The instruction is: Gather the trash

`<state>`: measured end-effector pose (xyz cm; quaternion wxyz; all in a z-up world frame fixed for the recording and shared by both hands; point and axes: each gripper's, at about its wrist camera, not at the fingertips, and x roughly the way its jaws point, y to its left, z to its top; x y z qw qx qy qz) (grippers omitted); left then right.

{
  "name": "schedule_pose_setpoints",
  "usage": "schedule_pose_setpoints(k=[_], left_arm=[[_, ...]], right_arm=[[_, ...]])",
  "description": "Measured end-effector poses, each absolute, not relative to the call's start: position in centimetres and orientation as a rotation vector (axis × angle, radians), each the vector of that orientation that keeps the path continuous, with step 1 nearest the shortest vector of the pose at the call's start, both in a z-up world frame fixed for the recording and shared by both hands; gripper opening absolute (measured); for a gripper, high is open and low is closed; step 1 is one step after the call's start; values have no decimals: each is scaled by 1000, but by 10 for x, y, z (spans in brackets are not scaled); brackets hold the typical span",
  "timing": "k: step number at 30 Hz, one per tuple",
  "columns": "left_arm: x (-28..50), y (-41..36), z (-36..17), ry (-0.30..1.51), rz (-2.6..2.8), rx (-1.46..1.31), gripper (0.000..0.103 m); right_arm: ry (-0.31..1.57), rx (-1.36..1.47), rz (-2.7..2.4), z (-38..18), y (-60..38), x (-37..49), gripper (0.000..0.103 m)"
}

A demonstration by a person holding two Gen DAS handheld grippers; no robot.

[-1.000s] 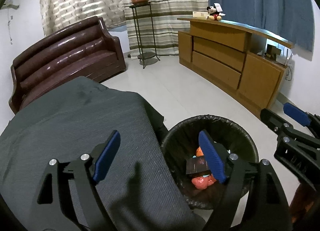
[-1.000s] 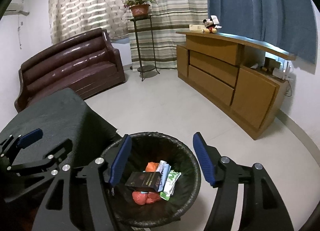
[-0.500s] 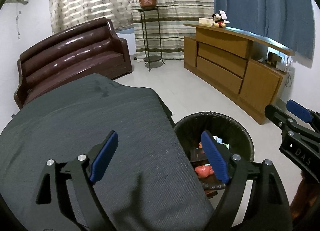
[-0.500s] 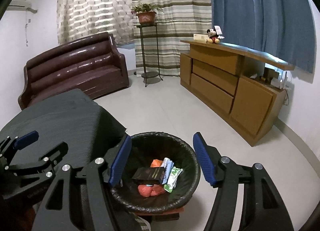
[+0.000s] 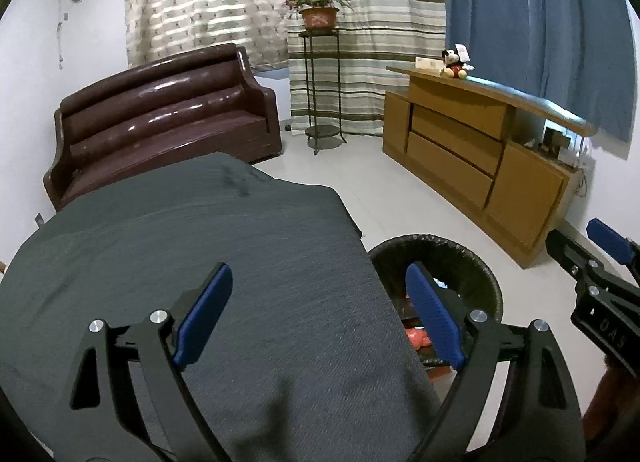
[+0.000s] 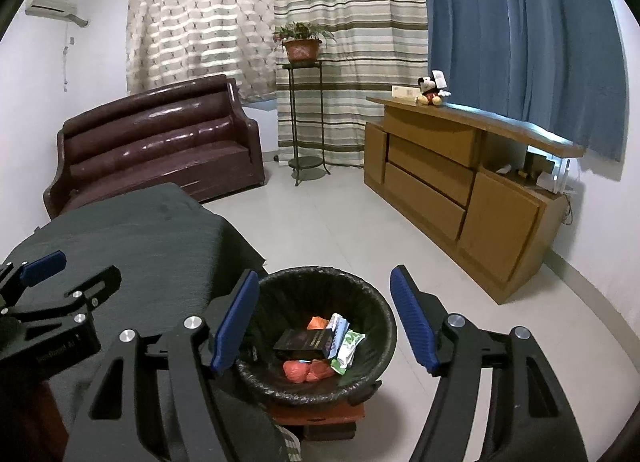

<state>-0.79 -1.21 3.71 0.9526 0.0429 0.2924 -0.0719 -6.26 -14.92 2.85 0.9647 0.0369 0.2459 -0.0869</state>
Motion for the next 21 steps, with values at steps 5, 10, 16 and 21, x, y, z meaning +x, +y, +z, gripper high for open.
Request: schedule_pose_setpoints(k=[5, 10, 16, 21], left_arm=[[-17, -9, 45, 574, -137, 79, 86], [-21, -9, 47, 569, -140, 79, 86], [-22, -9, 45, 568, -139, 80, 86], [-23, -9, 45, 570, -139, 79, 86]], right_arm=[[478, 59, -174, 32, -145, -72, 67], [468, 60, -170, 34, -146, -73, 67], [462, 61, -169, 33, -144, -75, 67], [462, 61, -169, 33, -143, -75, 67]])
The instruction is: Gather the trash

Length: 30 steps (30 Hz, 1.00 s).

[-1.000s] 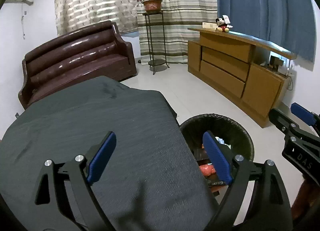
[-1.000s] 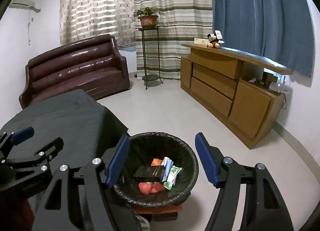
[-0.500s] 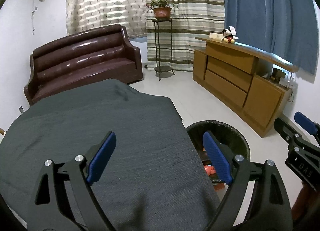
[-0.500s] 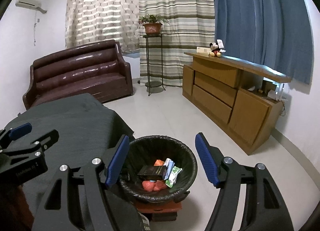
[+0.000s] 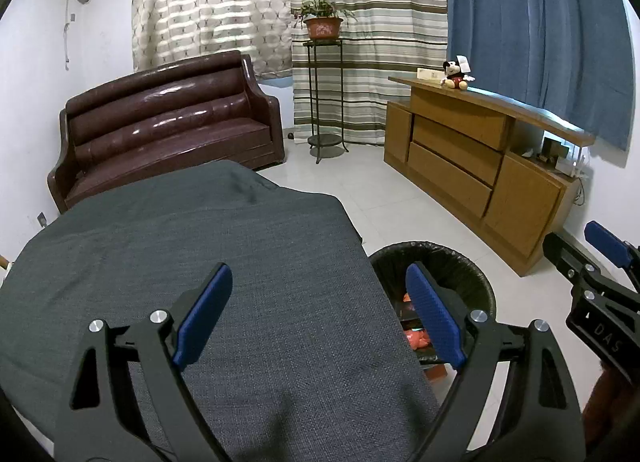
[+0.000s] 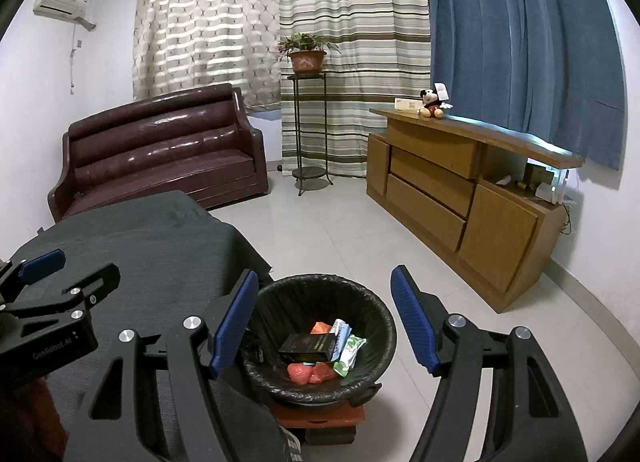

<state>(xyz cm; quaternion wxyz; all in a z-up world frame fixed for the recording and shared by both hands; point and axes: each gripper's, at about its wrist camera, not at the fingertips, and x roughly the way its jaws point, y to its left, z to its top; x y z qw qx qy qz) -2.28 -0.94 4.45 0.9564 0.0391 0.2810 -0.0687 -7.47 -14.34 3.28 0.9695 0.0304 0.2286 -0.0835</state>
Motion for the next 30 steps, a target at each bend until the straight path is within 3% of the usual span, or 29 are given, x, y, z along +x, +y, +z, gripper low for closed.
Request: schedule_pose_setpoints(k=[30], left_arm=[[-25, -11, 45, 571, -141, 79, 86]], right_arm=[[463, 61, -169, 34, -143, -75, 67]])
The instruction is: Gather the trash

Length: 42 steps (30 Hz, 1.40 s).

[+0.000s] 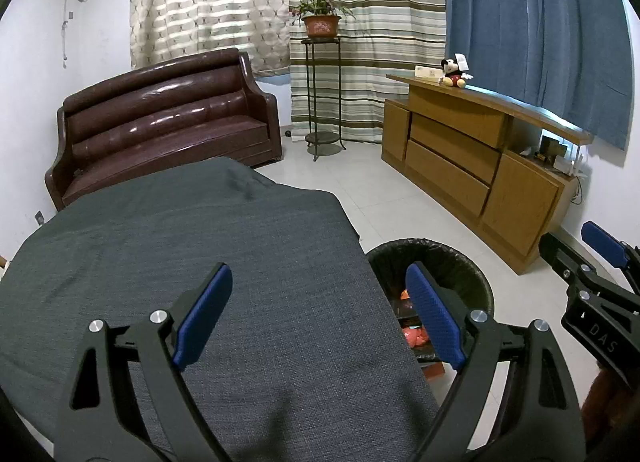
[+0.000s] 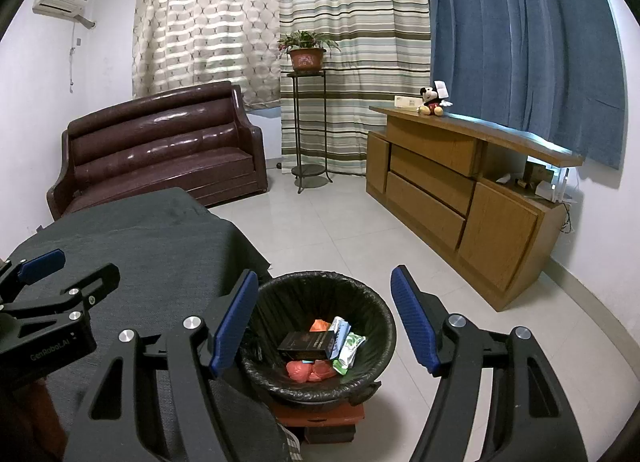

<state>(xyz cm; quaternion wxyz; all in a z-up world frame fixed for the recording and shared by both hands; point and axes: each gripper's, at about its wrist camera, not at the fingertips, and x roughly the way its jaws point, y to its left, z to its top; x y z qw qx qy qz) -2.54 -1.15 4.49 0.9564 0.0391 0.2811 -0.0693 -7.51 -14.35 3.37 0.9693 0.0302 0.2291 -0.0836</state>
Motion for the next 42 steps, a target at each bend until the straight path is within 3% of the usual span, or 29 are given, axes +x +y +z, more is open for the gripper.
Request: schedule_pose_setpoints(k=[29, 42], left_arm=[[-30, -16, 44, 572, -142, 76, 86], [-27, -27, 39, 568, -165, 91, 92]], right_arm=[[468, 61, -168, 30, -144, -74, 67], [476, 61, -166, 21, -143, -76, 67]])
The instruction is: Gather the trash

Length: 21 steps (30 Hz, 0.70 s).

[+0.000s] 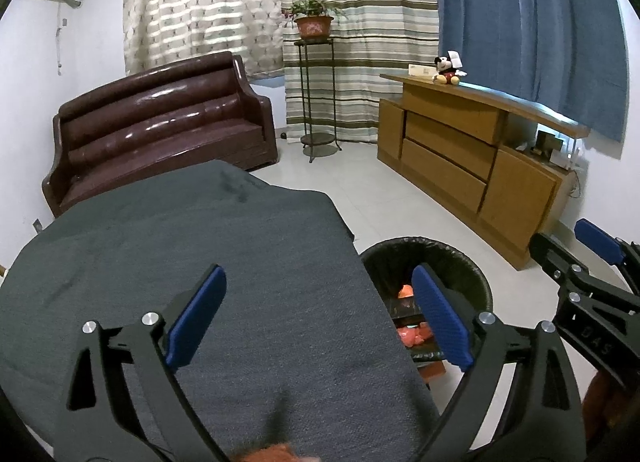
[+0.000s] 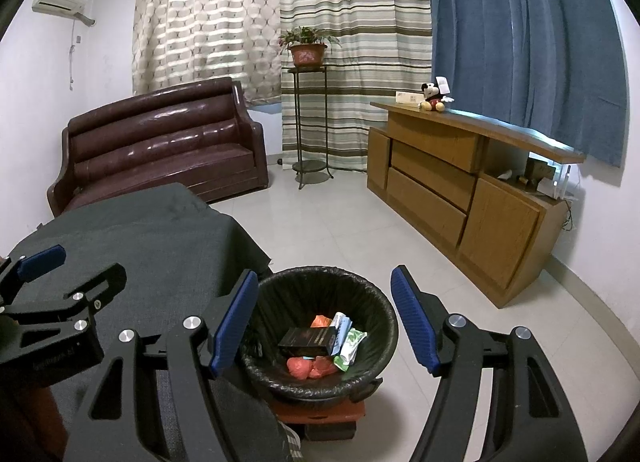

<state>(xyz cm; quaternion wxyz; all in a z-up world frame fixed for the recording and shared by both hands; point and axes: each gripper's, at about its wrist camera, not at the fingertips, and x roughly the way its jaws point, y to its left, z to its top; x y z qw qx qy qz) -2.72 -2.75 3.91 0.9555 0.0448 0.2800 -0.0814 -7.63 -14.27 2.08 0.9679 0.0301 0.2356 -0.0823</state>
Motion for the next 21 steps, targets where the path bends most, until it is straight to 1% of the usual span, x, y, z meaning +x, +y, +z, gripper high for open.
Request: schedule_pose_setpoints(k=[18, 21], left_arm=[[-14, -25, 31, 615, -153, 79, 94], [-12, -23, 28, 628, -148, 83, 94]], right_arm=[[479, 59, -165, 22, -143, -76, 67], [481, 59, -164, 21, -141, -77, 70]])
